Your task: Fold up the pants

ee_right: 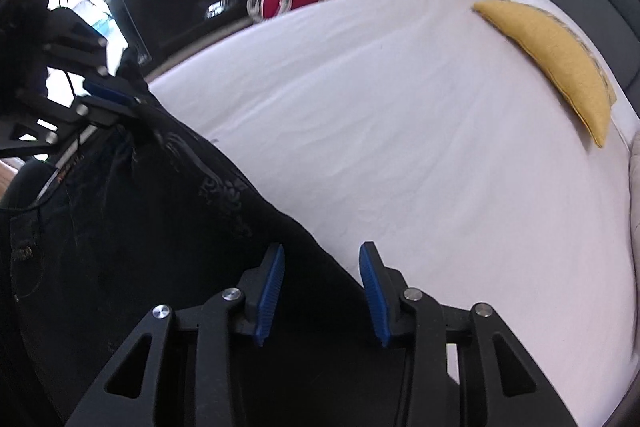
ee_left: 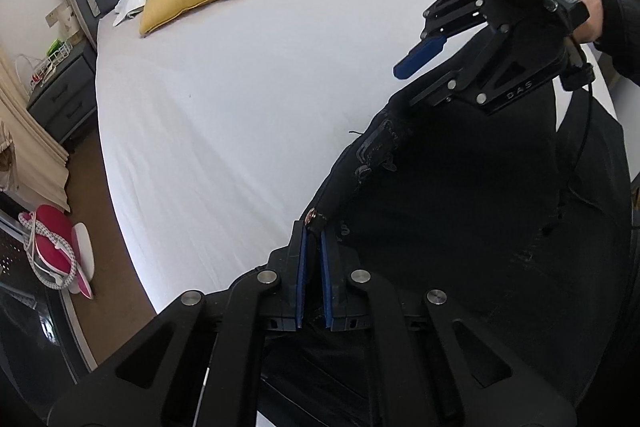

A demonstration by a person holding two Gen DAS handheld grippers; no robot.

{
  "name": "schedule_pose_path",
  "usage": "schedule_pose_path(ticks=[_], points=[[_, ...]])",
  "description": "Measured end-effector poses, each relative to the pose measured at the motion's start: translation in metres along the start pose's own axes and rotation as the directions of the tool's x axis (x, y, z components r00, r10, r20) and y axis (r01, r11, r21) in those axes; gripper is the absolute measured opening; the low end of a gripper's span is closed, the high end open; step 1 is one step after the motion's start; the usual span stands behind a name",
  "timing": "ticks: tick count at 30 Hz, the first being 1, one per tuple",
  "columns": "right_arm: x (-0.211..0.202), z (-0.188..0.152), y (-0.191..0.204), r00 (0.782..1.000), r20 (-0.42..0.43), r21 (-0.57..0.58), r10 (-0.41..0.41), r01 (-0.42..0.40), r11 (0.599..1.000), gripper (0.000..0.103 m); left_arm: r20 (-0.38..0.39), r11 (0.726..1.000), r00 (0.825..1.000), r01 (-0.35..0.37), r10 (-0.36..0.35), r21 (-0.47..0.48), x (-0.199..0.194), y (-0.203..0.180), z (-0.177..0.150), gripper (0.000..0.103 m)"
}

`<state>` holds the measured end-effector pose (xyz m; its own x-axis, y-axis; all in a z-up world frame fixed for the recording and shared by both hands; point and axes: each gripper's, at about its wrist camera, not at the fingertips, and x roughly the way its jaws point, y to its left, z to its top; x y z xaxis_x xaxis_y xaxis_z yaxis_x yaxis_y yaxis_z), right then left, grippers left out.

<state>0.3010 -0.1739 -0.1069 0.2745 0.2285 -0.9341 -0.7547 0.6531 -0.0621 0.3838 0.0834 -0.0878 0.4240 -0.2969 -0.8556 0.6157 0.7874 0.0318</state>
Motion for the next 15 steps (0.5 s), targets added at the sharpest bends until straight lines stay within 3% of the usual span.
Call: schedule_pose_path(ticks=[4, 8, 15], points=[[0.002, 0.001, -0.003, 1.0, -0.022, 0.004, 0.018, -0.017, 1.0, 0.012, 0.011, 1.0, 1.0, 0.009, -0.008, -0.017, -0.004, -0.006, -0.002, 0.005], [0.0, -0.002, 0.002, 0.999, -0.029, 0.007, 0.017, -0.017, 1.0, 0.006, 0.026, 0.999, 1.0, 0.013, -0.012, -0.032, -0.008, -0.027, -0.016, 0.005], [-0.015, -0.013, 0.023, 0.995, 0.046, 0.119, 0.083, -0.088, 0.989, 0.005, 0.051, 0.997, 0.998, 0.029, -0.026, -0.069, -0.037, -0.039, -0.034, 0.005]])
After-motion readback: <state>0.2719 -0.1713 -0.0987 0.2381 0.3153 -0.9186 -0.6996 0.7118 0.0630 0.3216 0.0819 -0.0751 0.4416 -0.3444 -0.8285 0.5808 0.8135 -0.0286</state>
